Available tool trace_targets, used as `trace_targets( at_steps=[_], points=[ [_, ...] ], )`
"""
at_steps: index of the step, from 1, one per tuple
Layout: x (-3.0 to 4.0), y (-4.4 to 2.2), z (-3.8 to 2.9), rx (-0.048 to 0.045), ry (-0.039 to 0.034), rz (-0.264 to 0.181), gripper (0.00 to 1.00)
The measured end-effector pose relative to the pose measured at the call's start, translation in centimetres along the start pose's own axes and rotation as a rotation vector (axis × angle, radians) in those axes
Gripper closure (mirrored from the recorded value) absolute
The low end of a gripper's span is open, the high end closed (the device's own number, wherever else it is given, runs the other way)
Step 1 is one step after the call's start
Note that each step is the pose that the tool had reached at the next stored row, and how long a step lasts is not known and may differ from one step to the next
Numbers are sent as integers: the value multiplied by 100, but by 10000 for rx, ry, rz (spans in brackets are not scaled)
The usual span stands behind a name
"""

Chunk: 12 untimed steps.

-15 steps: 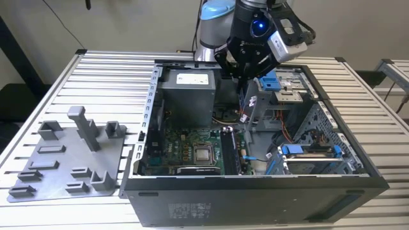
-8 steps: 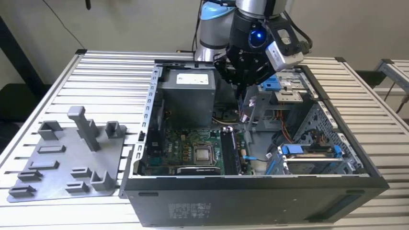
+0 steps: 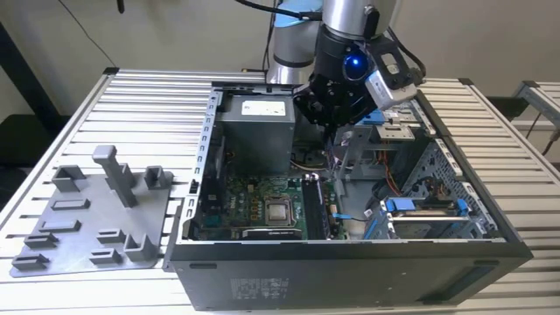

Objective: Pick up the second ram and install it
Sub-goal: 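Insert the second ram into the second slot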

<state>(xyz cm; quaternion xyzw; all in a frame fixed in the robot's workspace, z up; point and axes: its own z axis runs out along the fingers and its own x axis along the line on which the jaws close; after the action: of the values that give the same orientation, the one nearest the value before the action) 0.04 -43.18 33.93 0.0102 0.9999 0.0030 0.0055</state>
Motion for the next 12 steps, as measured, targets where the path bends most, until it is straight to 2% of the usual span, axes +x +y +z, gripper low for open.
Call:
trace_targets(
  at_steps=[4, 12],
  points=[
    [9, -69, 71, -16, 31, -61, 86],
    [19, -155, 206, -13, 44, -58, 86]
  ],
)
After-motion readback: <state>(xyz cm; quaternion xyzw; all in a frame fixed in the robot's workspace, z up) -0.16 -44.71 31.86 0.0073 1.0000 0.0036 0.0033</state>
